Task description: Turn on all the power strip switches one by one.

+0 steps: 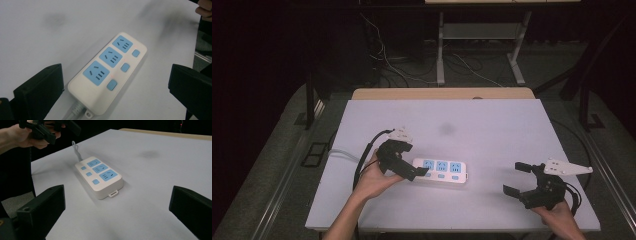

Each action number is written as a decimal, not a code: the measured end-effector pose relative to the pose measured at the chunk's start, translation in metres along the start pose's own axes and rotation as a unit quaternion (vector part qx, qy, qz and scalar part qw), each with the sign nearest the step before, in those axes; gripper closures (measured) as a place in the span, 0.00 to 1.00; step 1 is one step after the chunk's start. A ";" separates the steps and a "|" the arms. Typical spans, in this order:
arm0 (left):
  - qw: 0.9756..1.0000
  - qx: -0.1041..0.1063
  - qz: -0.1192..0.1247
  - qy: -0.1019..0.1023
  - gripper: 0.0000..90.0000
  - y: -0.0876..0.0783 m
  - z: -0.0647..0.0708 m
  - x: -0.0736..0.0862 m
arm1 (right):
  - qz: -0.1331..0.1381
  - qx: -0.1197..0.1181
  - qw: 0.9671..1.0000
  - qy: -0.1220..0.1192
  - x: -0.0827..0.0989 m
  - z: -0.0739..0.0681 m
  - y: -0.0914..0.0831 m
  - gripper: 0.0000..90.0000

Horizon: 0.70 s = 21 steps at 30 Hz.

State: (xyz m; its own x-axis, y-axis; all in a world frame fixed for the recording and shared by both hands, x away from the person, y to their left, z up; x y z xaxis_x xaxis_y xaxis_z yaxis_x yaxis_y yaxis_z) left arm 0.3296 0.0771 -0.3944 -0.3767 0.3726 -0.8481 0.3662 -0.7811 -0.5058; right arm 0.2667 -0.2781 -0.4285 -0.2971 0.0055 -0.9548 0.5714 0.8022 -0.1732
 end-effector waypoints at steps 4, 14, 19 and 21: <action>0.999 -0.012 0.028 -0.018 0.00 -0.011 -0.002 0.015 | 0.000 0.000 1.000 0.000 0.000 0.000 0.000 0.01; 0.994 -0.054 0.071 -0.060 0.00 -0.033 -0.007 0.056 | -0.003 -0.002 1.000 0.000 0.001 -0.002 0.002 0.01; 0.991 -0.065 0.092 -0.069 0.00 -0.041 -0.007 0.065 | -0.004 -0.003 1.000 0.000 0.001 -0.002 0.003 0.00; 0.990 -0.064 0.098 -0.079 0.00 -0.041 -0.008 0.069 | -0.006 -0.003 1.000 0.000 0.001 -0.003 0.003 0.00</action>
State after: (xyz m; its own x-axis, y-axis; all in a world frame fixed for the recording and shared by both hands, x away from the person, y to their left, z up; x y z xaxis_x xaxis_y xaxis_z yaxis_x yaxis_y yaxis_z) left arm 0.2952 0.1392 -0.4335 -0.4120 0.1298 -0.9019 0.5462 -0.7571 -0.3585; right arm 0.2660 -0.2739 -0.4295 -0.3035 -0.0040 -0.9528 0.5640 0.8052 -0.1830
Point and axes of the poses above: each handheld gripper's, and its own axes: y roughly forward along the jaws, x roughly out of its underside, z roughly to its right, the point moved 5 cm from there along y, roughly forward along the jaws, and after that the axes turned 11 degrees about z, right-handed, at the moved point
